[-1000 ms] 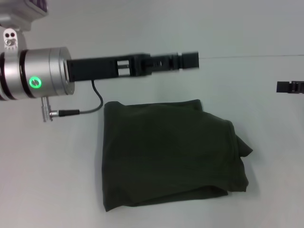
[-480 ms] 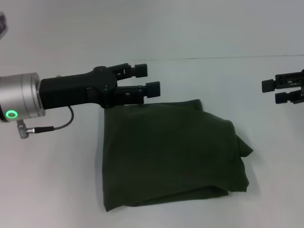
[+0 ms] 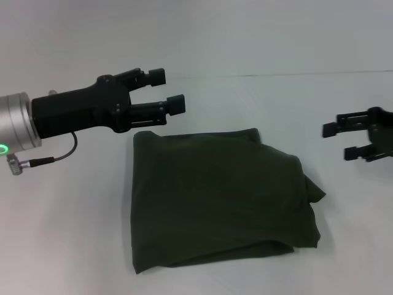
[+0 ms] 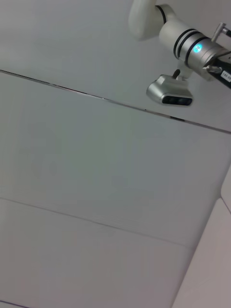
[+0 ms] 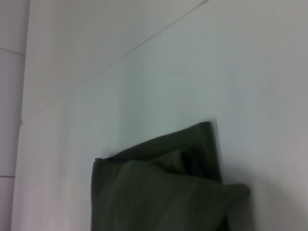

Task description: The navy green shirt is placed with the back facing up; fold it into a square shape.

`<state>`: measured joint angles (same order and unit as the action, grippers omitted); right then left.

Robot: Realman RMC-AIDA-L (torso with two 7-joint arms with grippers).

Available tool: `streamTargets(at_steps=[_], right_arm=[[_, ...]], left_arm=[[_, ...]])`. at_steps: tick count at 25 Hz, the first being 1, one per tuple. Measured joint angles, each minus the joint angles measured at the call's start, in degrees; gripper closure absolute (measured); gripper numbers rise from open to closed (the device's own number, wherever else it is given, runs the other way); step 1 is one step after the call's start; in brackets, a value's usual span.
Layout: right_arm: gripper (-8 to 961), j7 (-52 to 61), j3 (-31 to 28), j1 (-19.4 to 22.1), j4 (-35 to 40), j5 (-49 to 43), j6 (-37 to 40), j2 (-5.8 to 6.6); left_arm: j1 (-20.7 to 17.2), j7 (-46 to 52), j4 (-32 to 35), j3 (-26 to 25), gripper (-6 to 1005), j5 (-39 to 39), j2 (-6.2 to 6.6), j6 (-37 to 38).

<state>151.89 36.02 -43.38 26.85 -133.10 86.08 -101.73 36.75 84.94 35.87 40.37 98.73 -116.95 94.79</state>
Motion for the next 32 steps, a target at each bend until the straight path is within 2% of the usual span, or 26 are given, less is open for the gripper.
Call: streamTargets(at_steps=[3, 8, 11, 16, 27, 32], right_arm=[[64, 0.68, 0.28, -0.75, -2.52, -0.05, -2.60, -1.54], [68, 0.85, 0.78, -1.75, -3.75, -0.06, -6.36, -5.51], [71, 1.20, 1.48, -1.99, -3.42, 0.04, -8.31, -7.20], [75, 0.85, 1.45, -2.53, -3.48, 0.45, -11.81, -8.92], [84, 0.96, 3.39, -5.58, -3.68, 0.14, -14.79, -10.42], [233, -2.80, 3.97, -6.36, 0.05, 0.43, -14.51, -12.06]], left_arm=[[-0.12, -0.26, 0.38, -0.01, 63, 0.36, 0.26, -0.05], [-0.69, -1.69, 0.54, -0.02, 63, 0.42, 0.63, 0.29], [-0.64, -1.80, 0.77, 0.18, 63, 0.42, 0.67, 0.71], [-0.60, -1.65, 0.95, 0.07, 62, 0.35, 0.76, 1.40], [-0.69, -1.45, 0.78, -0.24, 62, 0.33, 0.58, 1.45], [-0.84, -1.48, 0.59, -0.23, 62, 0.35, 0.61, 1.45]])
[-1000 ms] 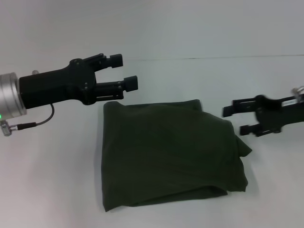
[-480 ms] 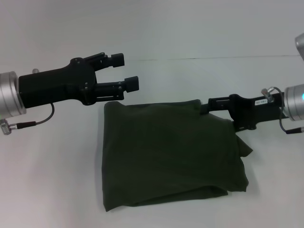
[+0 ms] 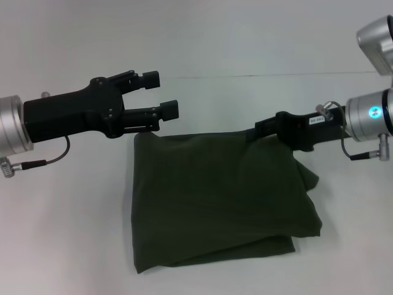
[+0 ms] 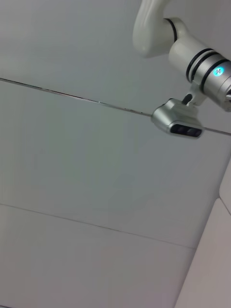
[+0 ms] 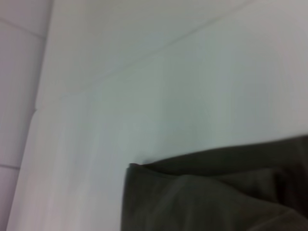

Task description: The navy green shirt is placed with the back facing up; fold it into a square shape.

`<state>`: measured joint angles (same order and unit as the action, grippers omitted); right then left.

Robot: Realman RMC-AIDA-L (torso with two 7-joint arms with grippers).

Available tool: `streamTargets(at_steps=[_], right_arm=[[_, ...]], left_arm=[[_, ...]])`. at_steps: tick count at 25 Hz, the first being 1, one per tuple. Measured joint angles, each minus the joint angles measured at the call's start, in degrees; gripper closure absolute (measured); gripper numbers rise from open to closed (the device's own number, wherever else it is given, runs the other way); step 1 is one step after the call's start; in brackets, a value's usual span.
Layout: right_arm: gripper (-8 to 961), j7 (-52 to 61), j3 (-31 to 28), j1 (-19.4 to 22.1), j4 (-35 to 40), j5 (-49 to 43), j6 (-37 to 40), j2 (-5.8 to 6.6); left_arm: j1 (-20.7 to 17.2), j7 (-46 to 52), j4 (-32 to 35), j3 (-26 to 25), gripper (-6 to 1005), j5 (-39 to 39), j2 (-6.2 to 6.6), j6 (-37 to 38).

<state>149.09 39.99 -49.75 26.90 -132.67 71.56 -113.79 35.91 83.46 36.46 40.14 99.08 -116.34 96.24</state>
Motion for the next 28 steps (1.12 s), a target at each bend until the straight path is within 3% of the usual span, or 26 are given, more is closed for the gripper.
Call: streamTargets(at_steps=[12, 15, 19, 25, 28], right_arm=[[739, -10.66, 2.74, -2.69, 7.93, -0.60, 5.76, -3.29], [802, -8.19, 4.31, -1.16, 9.62, -1.73, 2.54, -3.07], [887, -7.64, 5.79, -0.14, 8.01, -1.92, -3.96, -1.50], [800, -8.26, 11.08, -0.34, 7.82, -2.20, -6.94, -0.85], [656, -7.80, 12.77, -0.61, 8.20, -4.18, -8.50, -0.87]], left_arm=[[-0.47, 0.11, 0.24, -0.09, 63, -0.31, 0.37, 0.68], [-0.46, 0.12, 0.29, -0.10, 63, -0.31, 0.46, 0.71], [-0.22, 0.11, 0.41, 0.01, 63, -0.04, 0.61, 0.74], [0.00, 0.37, 0.46, 0.14, 62, 0.02, 1.24, 1.56], [0.09, 0.86, 0.46, 0.23, 62, 0.05, 1.57, 1.64]])
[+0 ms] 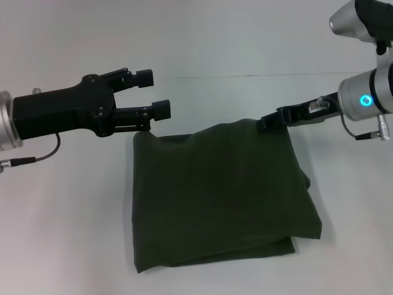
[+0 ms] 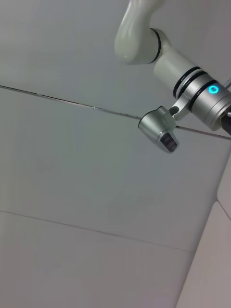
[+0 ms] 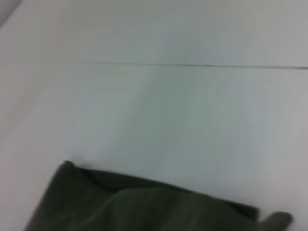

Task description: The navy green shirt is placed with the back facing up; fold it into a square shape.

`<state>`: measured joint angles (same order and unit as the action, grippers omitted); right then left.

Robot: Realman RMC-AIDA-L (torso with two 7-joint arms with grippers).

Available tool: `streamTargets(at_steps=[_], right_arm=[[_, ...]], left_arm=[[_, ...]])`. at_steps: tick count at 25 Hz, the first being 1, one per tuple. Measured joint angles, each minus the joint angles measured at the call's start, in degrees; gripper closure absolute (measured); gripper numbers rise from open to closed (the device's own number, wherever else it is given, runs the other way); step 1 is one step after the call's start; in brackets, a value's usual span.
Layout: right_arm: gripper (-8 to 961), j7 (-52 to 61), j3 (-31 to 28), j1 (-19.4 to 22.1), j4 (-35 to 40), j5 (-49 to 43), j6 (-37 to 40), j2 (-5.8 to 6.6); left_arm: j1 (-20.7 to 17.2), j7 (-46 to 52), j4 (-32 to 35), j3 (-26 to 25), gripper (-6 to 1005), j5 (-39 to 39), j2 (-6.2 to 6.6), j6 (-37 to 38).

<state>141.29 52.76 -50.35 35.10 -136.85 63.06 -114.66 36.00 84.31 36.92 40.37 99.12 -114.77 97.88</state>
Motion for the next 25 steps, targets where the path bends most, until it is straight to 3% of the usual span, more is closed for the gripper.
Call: streamTargets(at_steps=[8, 12, 17, 21, 25], right_arm=[[303, -0.42, 0.13, 0.84, 3.94, -4.48, -6.14, -0.46], [235, -2.05, 0.04, 1.28, 6.75, -3.59, -6.82, -0.77], [218, -9.17, 0.23, 1.76, 9.29, 3.66, -0.39, -2.47], [219, -20.47, -0.10, 4.41, 9.09, 6.72, -0.87, -4.85], [219, -35.57, -0.72, 7.85, 5.71, 16.10, -2.23, -4.92]], left_arm=[[-0.39, 1.00, 0.00, 0.24, 62, 0.02, 0.26, 0.33], [-0.46, 1.93, -0.01, 0.24, 62, 0.14, 0.55, 0.42], [-0.83, 2.92, -0.04, 0.19, 63, 0.66, 1.03, 0.71], [-1.36, 3.00, -0.02, 0.07, 63, 1.08, 1.05, 0.74], [-1.47, 2.84, 0.00, 0.22, 63, 1.53, 1.05, 0.66]])
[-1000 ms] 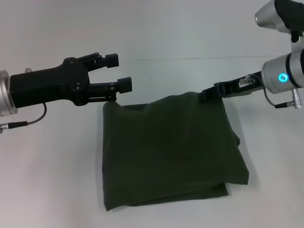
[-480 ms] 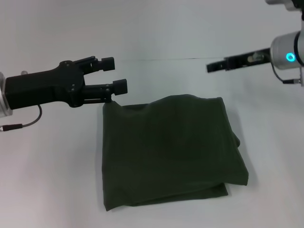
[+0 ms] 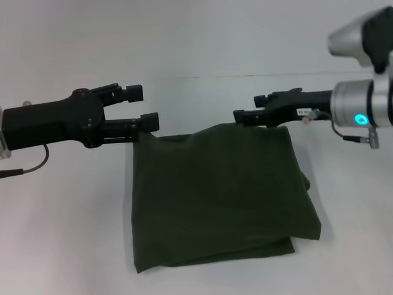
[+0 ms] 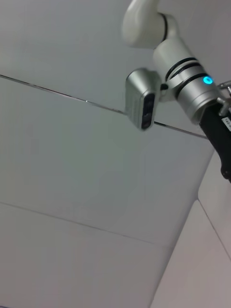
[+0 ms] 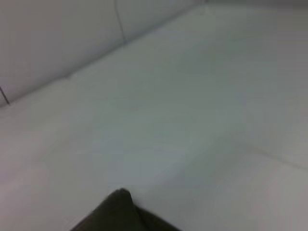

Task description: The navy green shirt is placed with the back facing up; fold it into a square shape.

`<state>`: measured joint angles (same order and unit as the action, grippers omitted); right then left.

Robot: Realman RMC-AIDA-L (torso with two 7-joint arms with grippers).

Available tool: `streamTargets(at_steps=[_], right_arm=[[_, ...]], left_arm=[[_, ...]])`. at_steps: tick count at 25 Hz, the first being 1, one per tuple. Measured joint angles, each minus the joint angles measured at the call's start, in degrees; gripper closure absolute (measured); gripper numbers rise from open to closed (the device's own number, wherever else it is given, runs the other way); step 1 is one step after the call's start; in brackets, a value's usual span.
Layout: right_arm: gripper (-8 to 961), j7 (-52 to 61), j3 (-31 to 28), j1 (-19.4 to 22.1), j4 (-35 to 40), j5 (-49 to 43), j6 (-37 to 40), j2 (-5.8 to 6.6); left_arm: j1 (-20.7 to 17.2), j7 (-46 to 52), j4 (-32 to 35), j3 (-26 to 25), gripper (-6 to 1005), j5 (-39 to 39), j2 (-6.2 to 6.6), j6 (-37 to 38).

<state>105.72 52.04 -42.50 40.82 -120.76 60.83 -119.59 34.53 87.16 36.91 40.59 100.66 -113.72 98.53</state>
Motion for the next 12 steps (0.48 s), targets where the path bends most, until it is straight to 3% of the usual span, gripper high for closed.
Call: streamTargets(at_steps=[5, 12], right_arm=[[219, -16.94, -1.11, 4.45, -3.95, 12.69, 1.58, 0.41], [220, -31.96, -2.33, 6.76, -11.92, 20.13, 0.43, 0.14]], left_arm=[[0.00, 0.22, 0.01, 0.02, 62, 0.15, 0.20, -0.07], [-0.25, 0.42, -0.20, 0.02, 62, 0.15, 0.26, -0.16]])
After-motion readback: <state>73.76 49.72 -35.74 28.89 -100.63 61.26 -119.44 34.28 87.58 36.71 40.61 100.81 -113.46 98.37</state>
